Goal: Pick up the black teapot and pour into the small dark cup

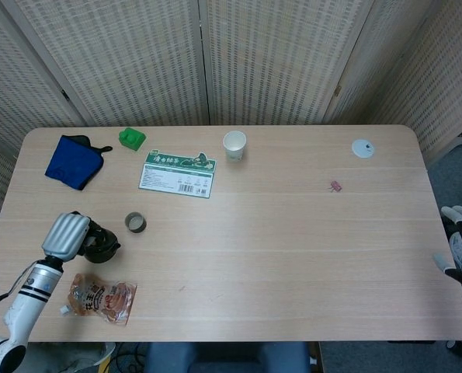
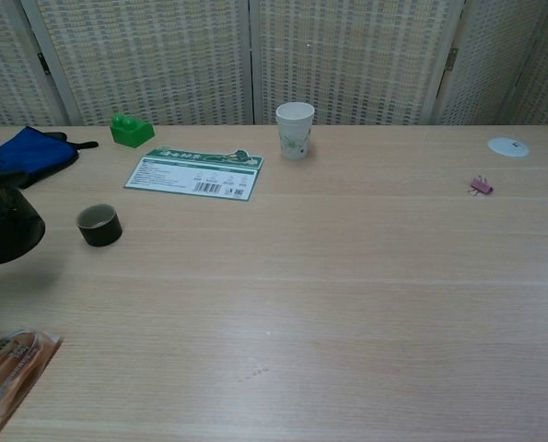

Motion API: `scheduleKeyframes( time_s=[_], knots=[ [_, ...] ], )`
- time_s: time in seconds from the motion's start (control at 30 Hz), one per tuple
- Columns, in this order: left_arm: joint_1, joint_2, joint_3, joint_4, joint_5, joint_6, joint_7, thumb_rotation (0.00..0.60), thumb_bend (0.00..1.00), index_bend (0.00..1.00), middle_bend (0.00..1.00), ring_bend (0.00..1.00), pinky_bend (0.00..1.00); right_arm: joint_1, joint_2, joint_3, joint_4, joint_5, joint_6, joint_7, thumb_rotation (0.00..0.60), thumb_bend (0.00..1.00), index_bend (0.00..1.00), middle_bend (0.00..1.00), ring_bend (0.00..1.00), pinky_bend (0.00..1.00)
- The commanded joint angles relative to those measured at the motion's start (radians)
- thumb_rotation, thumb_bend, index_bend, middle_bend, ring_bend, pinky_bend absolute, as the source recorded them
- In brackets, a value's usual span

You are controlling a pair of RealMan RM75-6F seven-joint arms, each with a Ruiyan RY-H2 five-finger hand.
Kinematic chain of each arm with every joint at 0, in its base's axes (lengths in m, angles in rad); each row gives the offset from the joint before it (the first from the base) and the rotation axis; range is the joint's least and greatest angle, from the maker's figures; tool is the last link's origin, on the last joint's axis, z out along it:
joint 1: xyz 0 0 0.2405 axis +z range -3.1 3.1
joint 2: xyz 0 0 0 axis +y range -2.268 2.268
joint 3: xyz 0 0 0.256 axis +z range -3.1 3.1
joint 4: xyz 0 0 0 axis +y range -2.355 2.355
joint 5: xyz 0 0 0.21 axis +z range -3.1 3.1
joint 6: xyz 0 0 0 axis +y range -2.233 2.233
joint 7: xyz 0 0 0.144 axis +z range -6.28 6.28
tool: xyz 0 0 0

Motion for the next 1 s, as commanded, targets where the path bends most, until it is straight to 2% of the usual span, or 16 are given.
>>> scheduleKeyframes(
  time_s=[0.03, 0.6, 0.7, 0.9, 1.0],
  knots=[
    [-0.006, -0.002, -0.006, 0.003, -0.002, 0.001, 0.005, 0.347, 0.29, 1.0, 1.0, 0.99, 0.52, -0.001, 0.007, 0.002, -0.006, 0.0, 0.002, 0.001, 0.6, 0.1, 0.24, 0.24, 0.17, 0.25],
    [-0.061, -0.015, -0.051, 0.045, -0.041, -0.042, 0.028, 0.366, 0.36, 1.0, 1.0, 1.0, 0.53, -0.006, 0.031, 0.009, -0.026, 0.006, 0.008, 0.008, 0.6, 0.1, 0.24, 0.24, 0.17, 0.25],
    [-0.07, -0.021, -0.053, 0.054, -0.04, -0.047, 0.031, 0.42, 0.39, 1.0, 1.0, 1.0, 0.53, -0.008, 0.033, 0.008, -0.026, 0.005, 0.01, 0.01, 0.6, 0.1, 0.24, 0.24, 0.17, 0.25],
    [-0.087, -0.037, -0.054, 0.076, -0.038, -0.056, 0.036, 0.432, 0.4, 1.0, 1.0, 1.0, 0.53, -0.014, 0.035, 0.006, -0.027, 0.004, 0.017, 0.014, 0.6, 0.1, 0.24, 0.24, 0.17, 0.25],
    [-0.094, -0.045, -0.052, 0.085, -0.035, -0.062, 0.038, 0.495, 0.41, 1.0, 1.0, 1.0, 0.53, -0.017, 0.039, 0.008, -0.027, 0.008, 0.021, 0.018, 0.6, 0.1, 0.24, 0.24, 0.17, 0.25]
  ],
)
